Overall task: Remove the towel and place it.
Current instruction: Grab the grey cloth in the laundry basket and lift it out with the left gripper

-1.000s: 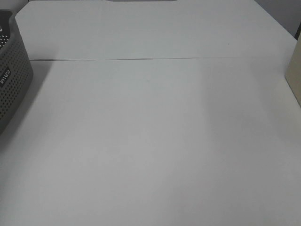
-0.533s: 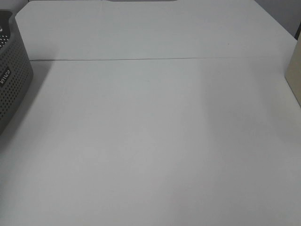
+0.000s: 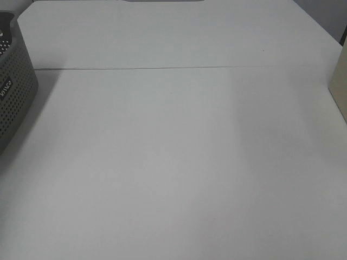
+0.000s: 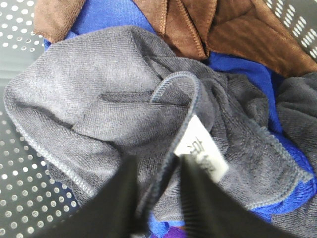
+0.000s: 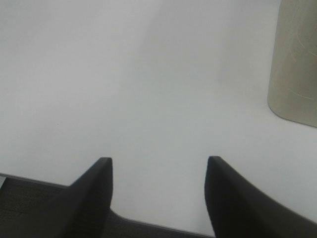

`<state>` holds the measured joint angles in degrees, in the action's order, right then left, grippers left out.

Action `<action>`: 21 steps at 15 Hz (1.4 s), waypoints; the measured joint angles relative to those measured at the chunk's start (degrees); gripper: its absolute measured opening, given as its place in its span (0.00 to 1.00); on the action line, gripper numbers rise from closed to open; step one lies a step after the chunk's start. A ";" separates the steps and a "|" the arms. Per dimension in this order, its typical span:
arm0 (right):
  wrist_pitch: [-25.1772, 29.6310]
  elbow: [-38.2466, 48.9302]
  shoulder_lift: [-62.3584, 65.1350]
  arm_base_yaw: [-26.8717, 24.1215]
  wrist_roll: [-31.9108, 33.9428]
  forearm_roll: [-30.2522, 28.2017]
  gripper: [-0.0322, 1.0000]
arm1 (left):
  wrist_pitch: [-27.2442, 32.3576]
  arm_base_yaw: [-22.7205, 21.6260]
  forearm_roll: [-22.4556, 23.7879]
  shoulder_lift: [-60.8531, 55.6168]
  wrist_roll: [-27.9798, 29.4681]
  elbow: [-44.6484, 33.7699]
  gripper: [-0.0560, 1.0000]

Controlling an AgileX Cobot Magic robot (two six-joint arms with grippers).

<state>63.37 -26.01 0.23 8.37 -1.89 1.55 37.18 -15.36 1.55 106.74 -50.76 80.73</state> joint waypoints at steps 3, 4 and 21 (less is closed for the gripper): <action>0.00 0.00 0.00 0.00 0.11 0.00 0.57 | 0.00 0.00 0.34 0.06 0.00 0.00 0.05; 0.00 0.00 0.00 0.00 0.11 0.00 0.57 | 0.00 0.00 0.63 0.17 0.00 0.00 0.05; 0.00 0.00 0.00 0.00 0.11 0.00 0.57 | -3.44 4.18 1.09 -6.02 -1.03 6.70 0.05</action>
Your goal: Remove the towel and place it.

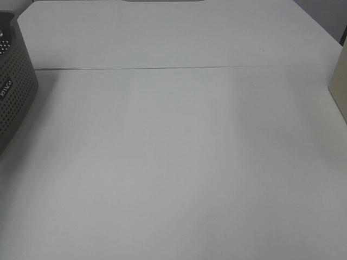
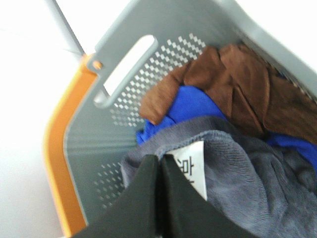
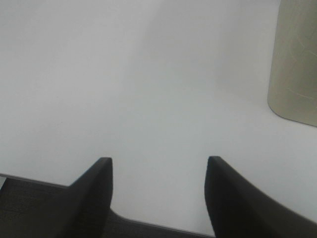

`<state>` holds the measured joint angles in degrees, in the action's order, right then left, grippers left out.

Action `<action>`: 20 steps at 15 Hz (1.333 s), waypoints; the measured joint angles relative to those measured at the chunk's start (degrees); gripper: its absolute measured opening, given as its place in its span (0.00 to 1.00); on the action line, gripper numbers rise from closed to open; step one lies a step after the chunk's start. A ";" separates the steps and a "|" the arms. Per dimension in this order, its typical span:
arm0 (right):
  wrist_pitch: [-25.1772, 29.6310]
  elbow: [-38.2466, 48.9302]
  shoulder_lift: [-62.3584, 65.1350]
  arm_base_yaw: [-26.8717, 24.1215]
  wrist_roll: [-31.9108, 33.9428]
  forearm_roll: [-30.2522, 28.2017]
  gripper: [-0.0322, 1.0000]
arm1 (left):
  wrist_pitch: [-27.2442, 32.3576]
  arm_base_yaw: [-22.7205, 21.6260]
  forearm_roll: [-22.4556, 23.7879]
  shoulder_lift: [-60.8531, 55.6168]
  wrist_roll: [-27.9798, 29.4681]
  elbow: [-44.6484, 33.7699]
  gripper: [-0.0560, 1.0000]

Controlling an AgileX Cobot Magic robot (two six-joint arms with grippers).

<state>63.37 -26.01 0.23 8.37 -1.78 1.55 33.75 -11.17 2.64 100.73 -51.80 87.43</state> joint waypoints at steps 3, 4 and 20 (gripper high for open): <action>0.00 0.00 0.00 0.00 0.00 0.00 0.57 | -4.98 1.15 0.11 -3.61 -0.17 0.34 0.05; 0.00 0.00 0.00 0.00 0.00 0.00 0.57 | -7.62 2.06 0.23 -5.61 -0.17 0.34 0.05; 0.00 0.00 0.00 0.00 0.06 0.00 0.57 | -32.77 13.01 0.11 -13.24 -0.17 0.34 0.05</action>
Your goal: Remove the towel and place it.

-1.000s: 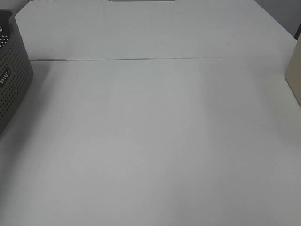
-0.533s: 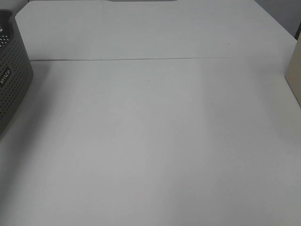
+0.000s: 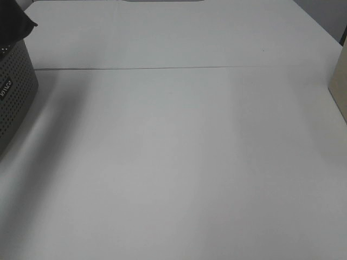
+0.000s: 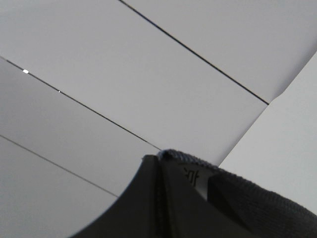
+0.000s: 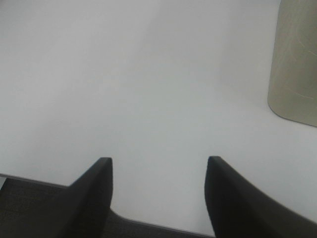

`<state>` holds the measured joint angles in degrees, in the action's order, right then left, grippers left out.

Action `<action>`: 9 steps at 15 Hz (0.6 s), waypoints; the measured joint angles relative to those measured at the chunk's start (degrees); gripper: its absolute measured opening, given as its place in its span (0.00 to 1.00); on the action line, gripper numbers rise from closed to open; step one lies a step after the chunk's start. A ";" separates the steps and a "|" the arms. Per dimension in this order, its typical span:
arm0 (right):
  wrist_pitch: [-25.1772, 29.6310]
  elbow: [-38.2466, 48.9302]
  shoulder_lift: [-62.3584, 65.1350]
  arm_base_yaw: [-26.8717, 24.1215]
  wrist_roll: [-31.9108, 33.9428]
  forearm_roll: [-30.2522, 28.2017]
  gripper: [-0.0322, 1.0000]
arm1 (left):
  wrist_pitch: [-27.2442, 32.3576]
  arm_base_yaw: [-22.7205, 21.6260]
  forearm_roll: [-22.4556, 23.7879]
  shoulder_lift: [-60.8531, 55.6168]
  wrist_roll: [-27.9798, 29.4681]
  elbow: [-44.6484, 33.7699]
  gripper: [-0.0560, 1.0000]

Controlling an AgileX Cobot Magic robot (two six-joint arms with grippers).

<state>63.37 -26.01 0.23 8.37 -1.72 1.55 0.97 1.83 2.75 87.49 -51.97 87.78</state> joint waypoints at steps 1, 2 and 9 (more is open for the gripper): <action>0.00 0.00 0.00 0.00 0.00 0.00 0.57 | 0.06 1.38 0.00 0.00 0.06 0.00 0.05; 0.00 0.00 0.00 0.00 0.00 0.00 0.57 | 0.57 2.75 -0.06 0.00 0.63 0.00 0.05; 0.00 0.00 0.00 0.00 0.00 0.00 0.57 | 12.20 12.15 -0.11 2.18 3.27 0.00 0.05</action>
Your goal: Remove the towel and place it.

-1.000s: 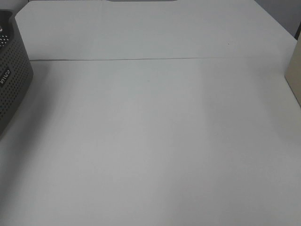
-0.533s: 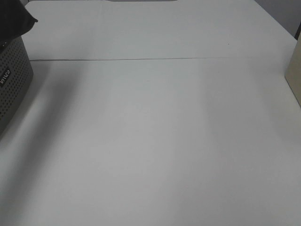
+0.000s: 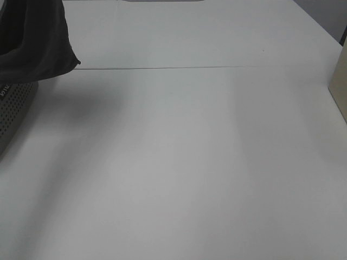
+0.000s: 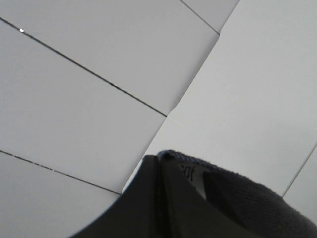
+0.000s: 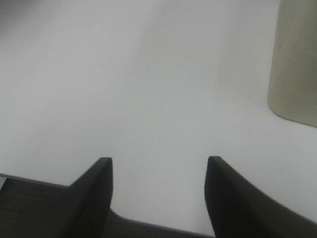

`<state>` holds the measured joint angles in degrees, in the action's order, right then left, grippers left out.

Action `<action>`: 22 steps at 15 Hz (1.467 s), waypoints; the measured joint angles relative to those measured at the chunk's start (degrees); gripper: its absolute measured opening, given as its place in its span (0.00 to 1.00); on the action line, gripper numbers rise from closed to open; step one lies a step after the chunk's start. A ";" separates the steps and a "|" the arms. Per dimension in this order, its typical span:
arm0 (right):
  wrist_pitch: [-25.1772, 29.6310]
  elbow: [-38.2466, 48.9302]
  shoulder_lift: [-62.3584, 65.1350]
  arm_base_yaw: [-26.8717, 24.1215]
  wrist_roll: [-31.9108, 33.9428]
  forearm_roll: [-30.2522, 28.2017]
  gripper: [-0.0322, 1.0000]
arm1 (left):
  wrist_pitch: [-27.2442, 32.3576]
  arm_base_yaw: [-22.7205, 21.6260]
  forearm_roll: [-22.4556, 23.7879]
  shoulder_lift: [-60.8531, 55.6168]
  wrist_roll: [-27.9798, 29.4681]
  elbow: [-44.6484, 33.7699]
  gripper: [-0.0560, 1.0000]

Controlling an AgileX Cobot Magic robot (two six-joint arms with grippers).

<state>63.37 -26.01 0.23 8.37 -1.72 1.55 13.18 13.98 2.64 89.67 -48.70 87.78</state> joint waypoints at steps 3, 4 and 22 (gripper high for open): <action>-0.52 -0.17 0.00 0.00 -0.17 0.69 0.57 | -3.78 3.15 0.00 0.00 -0.74 0.00 0.05; -1.83 -0.63 0.00 0.00 -1.03 2.18 0.57 | -4.76 3.72 0.00 0.00 -0.74 0.00 0.05; -8.77 -9.91 -83.19 0.00 -126.28 97.35 0.57 | 7.85 13.18 -21.03 -0.17 -4.53 0.34 0.05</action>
<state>54.60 -35.92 -82.96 8.37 -128.00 98.89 21.03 27.16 -18.39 89.50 -53.23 88.12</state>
